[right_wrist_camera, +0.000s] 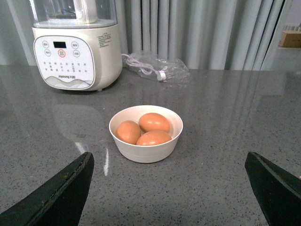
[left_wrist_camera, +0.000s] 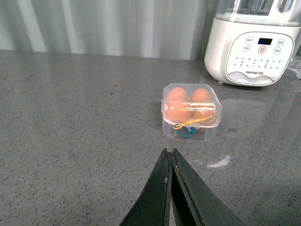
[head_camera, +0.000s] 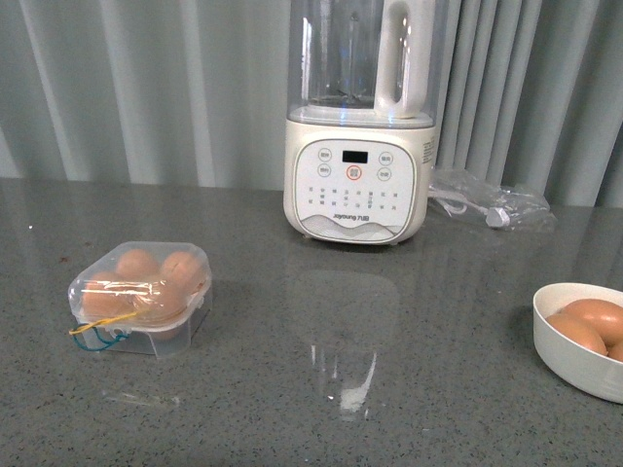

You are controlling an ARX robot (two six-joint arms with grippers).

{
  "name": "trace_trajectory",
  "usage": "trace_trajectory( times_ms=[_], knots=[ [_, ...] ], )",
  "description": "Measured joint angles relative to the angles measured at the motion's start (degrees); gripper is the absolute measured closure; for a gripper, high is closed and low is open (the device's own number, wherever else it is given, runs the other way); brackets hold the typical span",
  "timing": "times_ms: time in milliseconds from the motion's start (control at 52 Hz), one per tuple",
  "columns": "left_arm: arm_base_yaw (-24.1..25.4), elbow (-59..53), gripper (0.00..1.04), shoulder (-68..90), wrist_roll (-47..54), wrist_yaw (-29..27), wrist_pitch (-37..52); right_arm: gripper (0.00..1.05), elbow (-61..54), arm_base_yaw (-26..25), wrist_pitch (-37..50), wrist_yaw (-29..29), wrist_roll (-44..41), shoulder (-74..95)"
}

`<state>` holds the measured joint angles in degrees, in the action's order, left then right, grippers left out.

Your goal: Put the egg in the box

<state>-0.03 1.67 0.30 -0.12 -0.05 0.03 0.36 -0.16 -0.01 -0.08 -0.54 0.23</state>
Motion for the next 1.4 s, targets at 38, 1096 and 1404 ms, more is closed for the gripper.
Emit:
trace_trajectory(
  times_ms=[38, 1096, 1404],
  knots=[
    [0.0, 0.0, 1.01, 0.0, 0.0, 0.0, 0.0, 0.07, 0.0, 0.0, 0.0, 0.02, 0.0, 0.0],
    [0.0, 0.0, 0.07, -0.09, 0.0, 0.02, 0.0, 0.07, 0.0, 0.0, 0.0, 0.02, 0.0, 0.0],
    [0.0, 0.0, 0.07, -0.09, 0.0, 0.02, 0.0, 0.07, 0.0, 0.0, 0.0, 0.02, 0.0, 0.0]
  ],
)
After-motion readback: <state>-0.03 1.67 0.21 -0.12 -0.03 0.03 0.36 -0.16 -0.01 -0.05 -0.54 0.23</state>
